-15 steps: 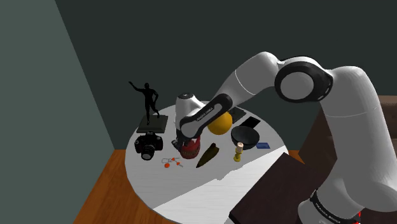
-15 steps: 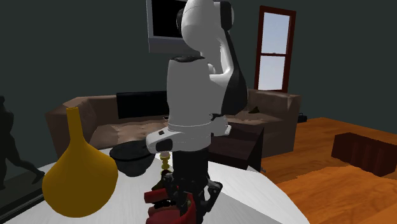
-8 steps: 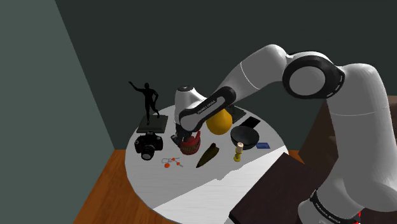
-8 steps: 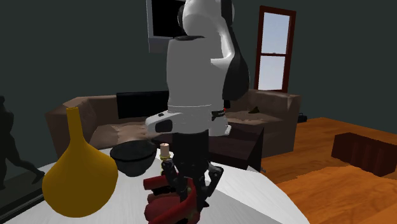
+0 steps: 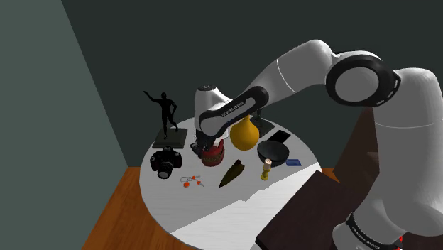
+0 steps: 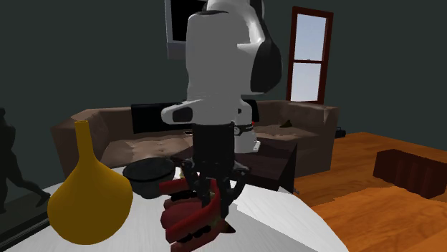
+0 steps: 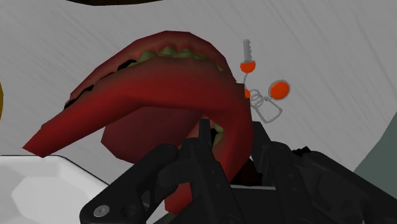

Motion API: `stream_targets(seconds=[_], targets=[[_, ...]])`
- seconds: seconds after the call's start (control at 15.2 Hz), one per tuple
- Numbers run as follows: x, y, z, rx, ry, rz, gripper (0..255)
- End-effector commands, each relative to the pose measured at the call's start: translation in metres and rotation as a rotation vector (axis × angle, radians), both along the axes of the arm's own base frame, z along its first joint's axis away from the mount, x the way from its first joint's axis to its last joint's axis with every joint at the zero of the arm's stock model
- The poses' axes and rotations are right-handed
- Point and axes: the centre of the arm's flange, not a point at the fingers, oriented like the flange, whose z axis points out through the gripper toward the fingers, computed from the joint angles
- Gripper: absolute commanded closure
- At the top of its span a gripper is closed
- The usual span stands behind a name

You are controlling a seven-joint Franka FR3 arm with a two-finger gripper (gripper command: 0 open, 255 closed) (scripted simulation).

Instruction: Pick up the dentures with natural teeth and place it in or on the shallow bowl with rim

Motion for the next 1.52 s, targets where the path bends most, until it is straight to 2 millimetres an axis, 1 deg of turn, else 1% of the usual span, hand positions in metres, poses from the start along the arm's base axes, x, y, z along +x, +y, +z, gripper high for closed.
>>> stream_targets(seconds=[0.0, 0.73, 0.79, 1.45], targets=[[0.0, 0.001, 0.011, 0.0, 0.0, 0.0, 255], [0.0, 0.001, 0.069, 0.0, 0.0, 0.0, 255], [0.0, 0.001, 0.071, 0.0, 0.0, 0.0, 255], [-0.065, -0.113, 0.08, 0.0, 0.0, 0.0, 255]])
